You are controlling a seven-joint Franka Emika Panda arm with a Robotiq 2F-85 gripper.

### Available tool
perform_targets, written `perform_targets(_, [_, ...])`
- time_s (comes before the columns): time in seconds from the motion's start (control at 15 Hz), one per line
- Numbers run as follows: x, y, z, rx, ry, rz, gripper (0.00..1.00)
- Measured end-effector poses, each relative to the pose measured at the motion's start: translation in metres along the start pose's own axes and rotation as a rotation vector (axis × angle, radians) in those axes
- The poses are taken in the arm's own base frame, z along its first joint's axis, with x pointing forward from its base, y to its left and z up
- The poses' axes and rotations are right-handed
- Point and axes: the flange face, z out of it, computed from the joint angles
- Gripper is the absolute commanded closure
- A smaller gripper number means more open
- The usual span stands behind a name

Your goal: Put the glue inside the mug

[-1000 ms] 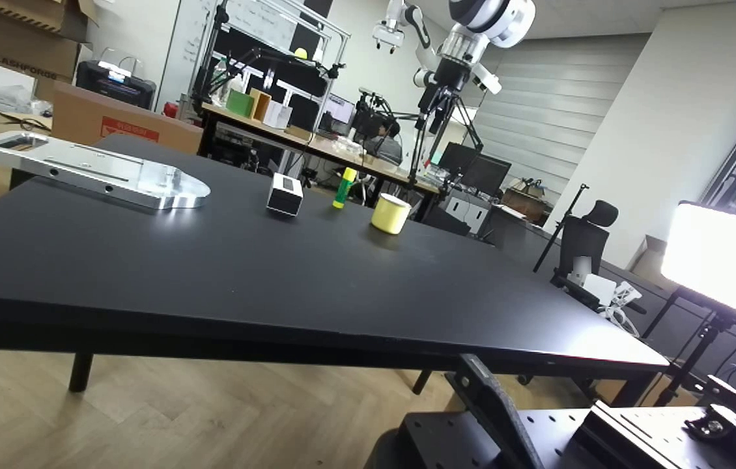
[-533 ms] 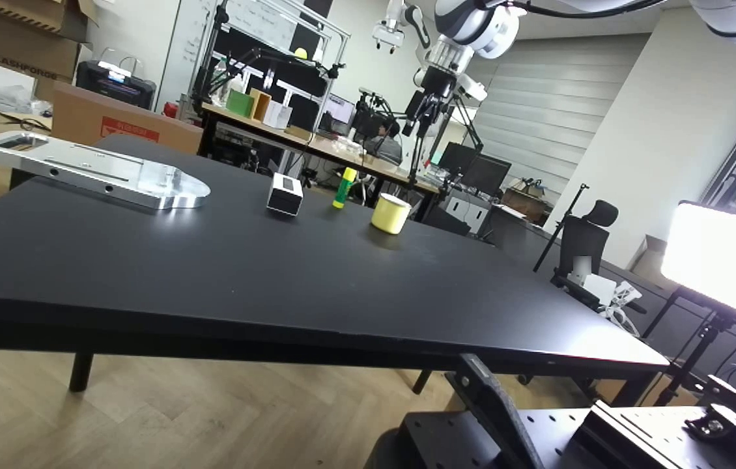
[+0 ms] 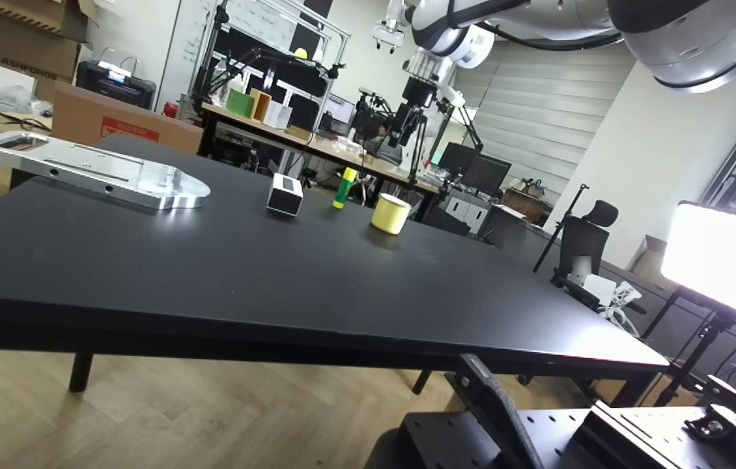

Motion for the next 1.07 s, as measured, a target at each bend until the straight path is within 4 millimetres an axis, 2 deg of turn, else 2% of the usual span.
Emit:
perform_targets(0.27, [0.005,-0.001,0.012,-0.026,0.001,-0.02,0.0])
perform_targets(1.07, [0.004,-0.001,0.013,-0.025,-0.001,-0.019,0.0])
